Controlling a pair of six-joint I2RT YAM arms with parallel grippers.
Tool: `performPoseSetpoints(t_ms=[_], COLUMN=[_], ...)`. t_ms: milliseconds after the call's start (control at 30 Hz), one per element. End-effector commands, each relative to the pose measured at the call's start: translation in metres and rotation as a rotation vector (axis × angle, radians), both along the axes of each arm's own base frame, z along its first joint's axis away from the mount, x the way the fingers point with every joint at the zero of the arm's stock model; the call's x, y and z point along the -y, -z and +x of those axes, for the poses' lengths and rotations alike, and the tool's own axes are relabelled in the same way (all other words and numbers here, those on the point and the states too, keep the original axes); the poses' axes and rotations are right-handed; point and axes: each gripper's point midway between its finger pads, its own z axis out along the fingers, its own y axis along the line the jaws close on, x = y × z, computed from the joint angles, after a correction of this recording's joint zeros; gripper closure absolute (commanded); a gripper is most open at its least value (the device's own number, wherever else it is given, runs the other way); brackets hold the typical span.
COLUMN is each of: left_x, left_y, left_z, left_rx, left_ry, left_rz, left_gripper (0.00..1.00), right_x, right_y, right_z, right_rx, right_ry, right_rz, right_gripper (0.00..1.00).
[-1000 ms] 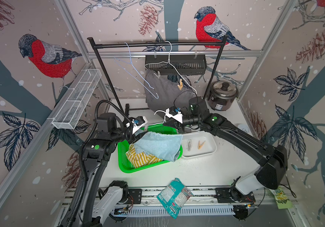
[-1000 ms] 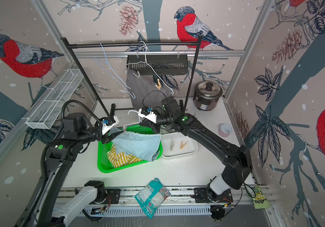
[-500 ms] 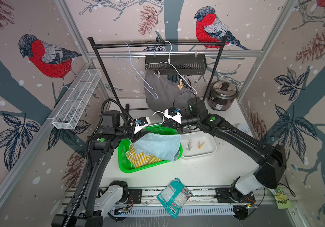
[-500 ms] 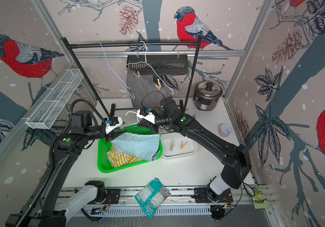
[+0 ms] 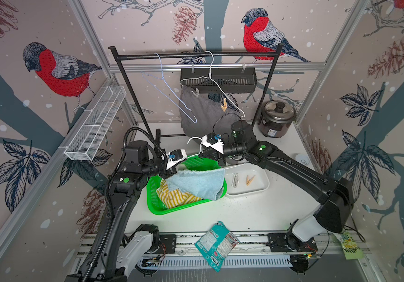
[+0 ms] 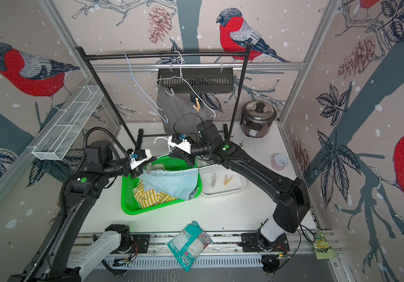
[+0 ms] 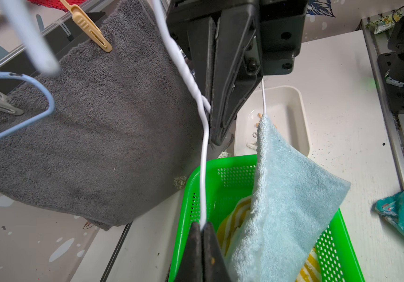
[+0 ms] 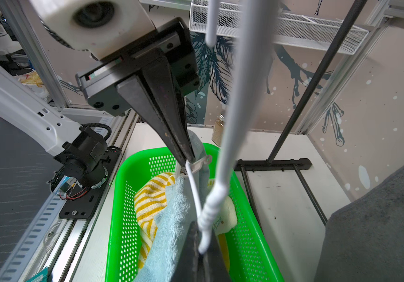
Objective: Remove the clothespins securing towels to the hanger
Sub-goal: Remove the clothespin from the hanger.
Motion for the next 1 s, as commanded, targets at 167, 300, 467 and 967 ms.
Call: performPoseSetpoints(t_ms=[167, 300, 467, 967], left_x=[-0.013, -0.019, -0.026, -0.015], left_y=[0.005, 0.009, 0.01, -0.01], left_z=[0.008, 0.01, 0.013, 0.003], left_rx=[0.035, 0.018, 0.004, -0.038], left_ry=[-0.111, -0.164, -0.221, -0.162], left_rz=[0.016, 0.02, 0.01, -0.081], left_gripper=[1.0, 1.0, 1.0, 1.0], right_x=[0.017, 0.036, 0.043, -0.049], right_y=[-0.023, -0.03, -0.017, 0.028], right_z=[0.008, 0.006, -0.026, -0.078], right_rx=[0.048, 0.077, 0.084, 0.043], right_ry=[0.142, 0.239, 0.232, 0.055], right_rz=[0.066, 0.089, 0.088, 0.265], right_gripper=[0.54, 0.42, 0.41, 0.25])
